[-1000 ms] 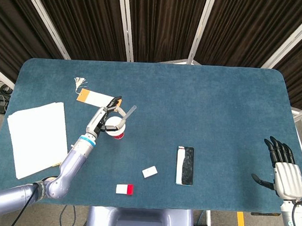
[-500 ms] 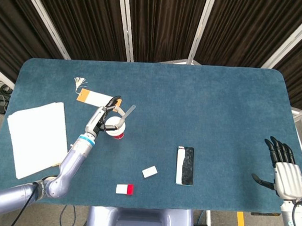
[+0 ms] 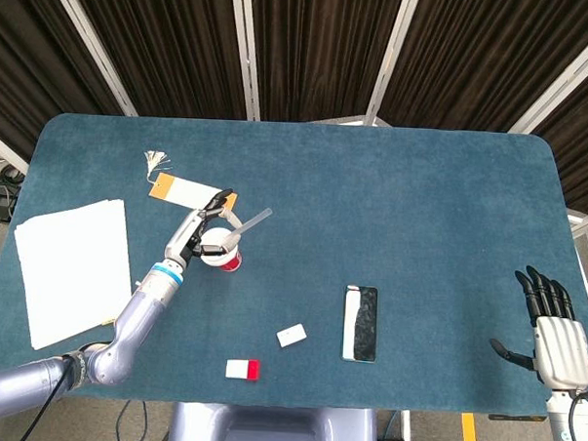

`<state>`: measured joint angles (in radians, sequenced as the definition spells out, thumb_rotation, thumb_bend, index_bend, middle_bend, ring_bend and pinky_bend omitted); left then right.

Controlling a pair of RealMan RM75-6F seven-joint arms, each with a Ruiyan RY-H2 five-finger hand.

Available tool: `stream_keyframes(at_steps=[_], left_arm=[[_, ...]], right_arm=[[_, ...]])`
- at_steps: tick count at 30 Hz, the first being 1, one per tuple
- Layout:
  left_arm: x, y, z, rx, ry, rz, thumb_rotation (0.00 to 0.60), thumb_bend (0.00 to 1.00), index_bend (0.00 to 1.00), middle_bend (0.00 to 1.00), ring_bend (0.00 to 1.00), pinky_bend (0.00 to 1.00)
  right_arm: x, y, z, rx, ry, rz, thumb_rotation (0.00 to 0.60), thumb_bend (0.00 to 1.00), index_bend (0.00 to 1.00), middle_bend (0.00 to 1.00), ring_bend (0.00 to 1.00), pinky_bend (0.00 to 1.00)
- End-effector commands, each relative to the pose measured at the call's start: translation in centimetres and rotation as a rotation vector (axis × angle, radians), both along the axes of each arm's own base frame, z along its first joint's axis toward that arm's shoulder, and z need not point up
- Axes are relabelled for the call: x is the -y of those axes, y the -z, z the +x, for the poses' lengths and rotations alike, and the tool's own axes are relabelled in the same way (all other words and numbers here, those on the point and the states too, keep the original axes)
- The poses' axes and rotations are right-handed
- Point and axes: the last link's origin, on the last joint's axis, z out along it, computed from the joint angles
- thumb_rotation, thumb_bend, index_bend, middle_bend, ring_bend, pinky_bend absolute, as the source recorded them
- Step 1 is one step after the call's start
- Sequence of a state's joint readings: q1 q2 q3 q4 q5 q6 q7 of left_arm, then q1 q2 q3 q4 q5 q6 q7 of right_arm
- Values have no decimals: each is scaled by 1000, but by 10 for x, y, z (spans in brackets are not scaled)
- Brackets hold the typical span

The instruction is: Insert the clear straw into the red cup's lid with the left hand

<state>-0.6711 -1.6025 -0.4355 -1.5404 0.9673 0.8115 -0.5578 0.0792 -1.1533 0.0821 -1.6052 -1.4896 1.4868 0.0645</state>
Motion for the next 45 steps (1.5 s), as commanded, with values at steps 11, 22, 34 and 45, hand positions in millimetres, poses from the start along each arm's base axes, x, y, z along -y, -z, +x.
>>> stream_keyframes(at_steps=[11,22,34,45], left_arm=[[-1,-3,4,23,15,15,600,423,532,13,0,0],[2,3,5,34,21,-5,600,422,532,14,0,0],[4,6,5,41,23,-14,600,423,531,14,0,0],[5,8,-1,26,22,-21,600,422,532,14,0,0]], right_arm=[[0,0,0,3,3,2,600,122,0,0,0,0],[0,0,0,3,2,1,600,122,0,0,0,0],[0,0,0,3,4,1,600,122,0,0,0,0],[0,0,0,9,9,2,600,123,0,0,0,0]])
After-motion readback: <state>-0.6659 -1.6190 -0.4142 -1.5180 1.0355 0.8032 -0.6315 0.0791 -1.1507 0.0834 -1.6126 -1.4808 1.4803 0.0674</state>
